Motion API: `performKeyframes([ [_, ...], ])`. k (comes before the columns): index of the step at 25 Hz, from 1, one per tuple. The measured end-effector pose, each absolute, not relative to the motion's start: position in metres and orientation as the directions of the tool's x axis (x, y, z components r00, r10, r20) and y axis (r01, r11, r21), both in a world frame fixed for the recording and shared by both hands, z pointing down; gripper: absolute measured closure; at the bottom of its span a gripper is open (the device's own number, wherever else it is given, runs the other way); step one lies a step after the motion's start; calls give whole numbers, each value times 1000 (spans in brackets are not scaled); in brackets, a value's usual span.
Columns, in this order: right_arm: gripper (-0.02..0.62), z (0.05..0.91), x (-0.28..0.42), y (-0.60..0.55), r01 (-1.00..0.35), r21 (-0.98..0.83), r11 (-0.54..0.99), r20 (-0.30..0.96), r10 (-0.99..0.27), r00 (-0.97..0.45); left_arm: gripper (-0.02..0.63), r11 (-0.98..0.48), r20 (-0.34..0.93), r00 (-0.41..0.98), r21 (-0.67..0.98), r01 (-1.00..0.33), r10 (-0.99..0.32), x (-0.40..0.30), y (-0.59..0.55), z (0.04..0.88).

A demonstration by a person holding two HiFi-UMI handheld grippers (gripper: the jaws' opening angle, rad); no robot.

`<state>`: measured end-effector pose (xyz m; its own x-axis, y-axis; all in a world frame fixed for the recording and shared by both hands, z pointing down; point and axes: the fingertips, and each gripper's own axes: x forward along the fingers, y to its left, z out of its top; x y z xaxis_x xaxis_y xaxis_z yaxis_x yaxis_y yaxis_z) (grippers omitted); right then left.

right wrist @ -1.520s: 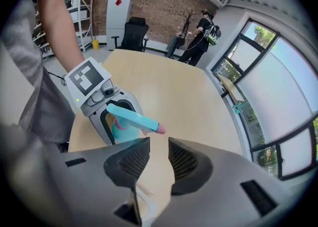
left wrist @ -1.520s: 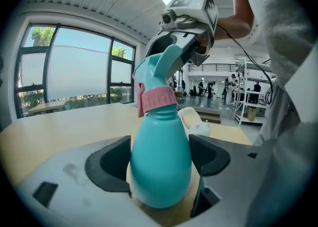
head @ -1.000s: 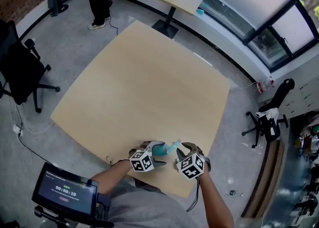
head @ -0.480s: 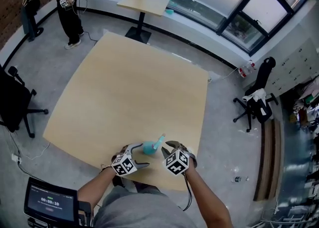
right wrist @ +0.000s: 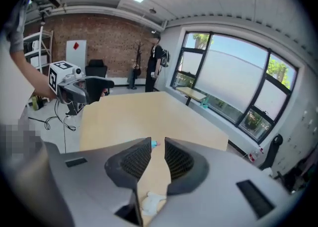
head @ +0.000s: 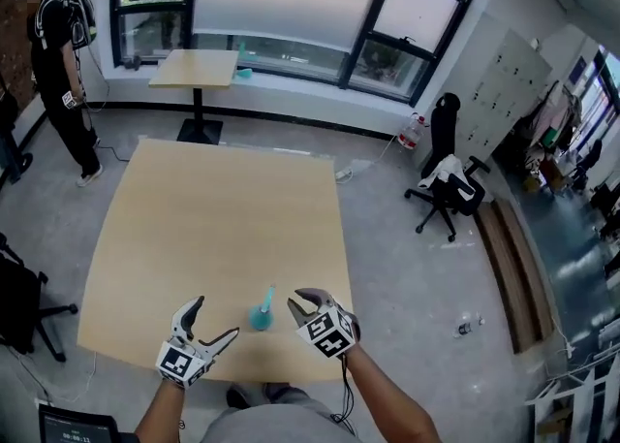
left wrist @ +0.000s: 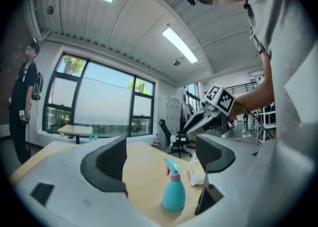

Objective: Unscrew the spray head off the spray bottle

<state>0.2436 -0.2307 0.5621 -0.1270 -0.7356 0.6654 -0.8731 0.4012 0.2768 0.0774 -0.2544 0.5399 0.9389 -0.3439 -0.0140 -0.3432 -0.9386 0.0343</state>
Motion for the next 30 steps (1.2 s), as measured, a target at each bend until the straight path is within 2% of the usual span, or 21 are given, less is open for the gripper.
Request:
performKeyframes([
  [3,569,517,237,-217,-905,266,331,557,-819,-135,198,-946,-117,941,-33,-323,-317,74,-239,484],
  [5,588,482,228,-207,-929,225,293,473,-867,-158,252,-943,-170,936,-74,-324,-308,70,-229,448],
  [7,589,446,222,-196,-947,173,269,389,-902,-185,348,-940,-225,926,-86,-329,-303,66,-219,413],
  [10,589,401,216,-168,-957,109,270,269,-935,-233,565,-934,-274,905,-56,-353,-326,61,-200,372],
  [11,589,387,214,-156,-955,90,282,225,-940,-257,592,-933,-275,902,-43,-358,-333,61,-192,362],
  [15,589,328,213,-105,-938,51,342,57,-939,-339,601,-932,-264,906,-58,-358,-331,66,-153,326],
  [19,589,300,215,-48,-923,48,382,-34,-923,-383,601,-915,-261,900,-112,-387,-349,65,-103,312],
  [25,589,290,243,71,-908,30,418,-41,-907,-418,601,-882,-238,874,-112,-458,-424,82,10,311],
  [30,589,298,240,120,-890,39,454,-39,-890,-455,601,-855,-220,845,-77,-512,-487,74,59,332],
])
